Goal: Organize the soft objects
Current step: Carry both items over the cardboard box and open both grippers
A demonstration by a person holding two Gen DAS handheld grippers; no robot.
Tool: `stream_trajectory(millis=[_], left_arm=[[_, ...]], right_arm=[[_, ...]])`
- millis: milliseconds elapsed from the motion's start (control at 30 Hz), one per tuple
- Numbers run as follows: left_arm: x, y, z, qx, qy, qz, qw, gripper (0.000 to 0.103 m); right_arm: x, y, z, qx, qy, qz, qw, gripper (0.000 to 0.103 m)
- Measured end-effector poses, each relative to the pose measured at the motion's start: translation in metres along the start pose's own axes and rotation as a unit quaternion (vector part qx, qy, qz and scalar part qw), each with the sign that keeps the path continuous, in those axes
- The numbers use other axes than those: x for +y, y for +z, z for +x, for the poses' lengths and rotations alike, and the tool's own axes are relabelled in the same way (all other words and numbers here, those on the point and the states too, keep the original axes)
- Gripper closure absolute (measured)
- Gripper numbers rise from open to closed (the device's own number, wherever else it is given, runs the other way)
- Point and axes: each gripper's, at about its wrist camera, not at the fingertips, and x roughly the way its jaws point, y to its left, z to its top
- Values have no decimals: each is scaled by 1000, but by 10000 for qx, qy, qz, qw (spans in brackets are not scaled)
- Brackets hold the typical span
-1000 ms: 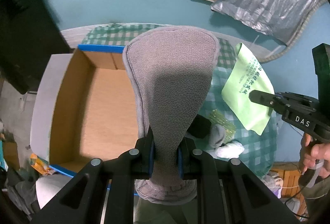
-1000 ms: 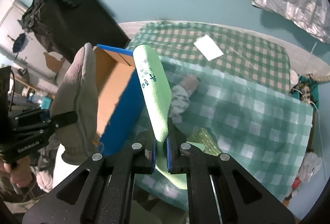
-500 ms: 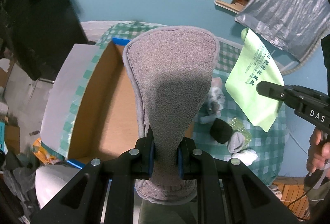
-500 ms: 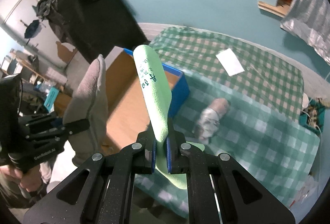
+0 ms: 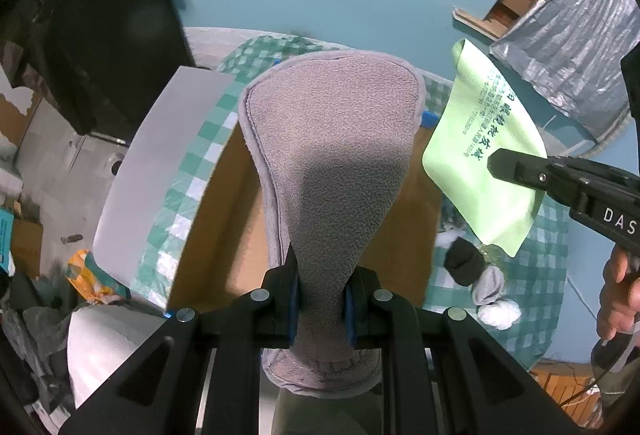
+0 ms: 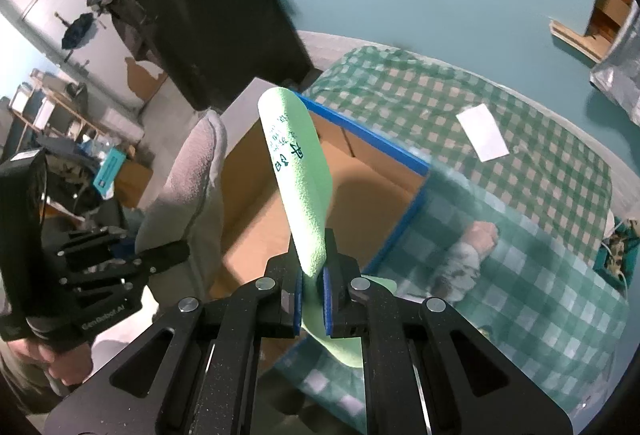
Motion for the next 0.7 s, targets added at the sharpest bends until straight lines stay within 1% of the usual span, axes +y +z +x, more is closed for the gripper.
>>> stream_trajectory(millis=[167,367,533,600,633,667,700], left_arm=[[15,0,13,132,52,-65,9999,86],[27,4,30,306,44,-99,9995,85],[34,3,40,444,42,-100,9990,83],[36,3,42,472,38,-108,9988,71],[36,4,42,475,43,-116,9988,68],[37,4,42,464,27,-126,9988,63],[37,5,41,455,28,-119,9989,59]], right_arm=[[9,7,20,136,-12,-23,9999,96],[15,10,46,337,31,122,9994,96],[17,12,62,432,77,295,9986,96],[20,13,69,477,56,312,9984,94],[21,14,71,488,52,325,9983,93],[21,16,73,481,18,349,9982,93],[22,17,73,458,-41,369,9983,89]])
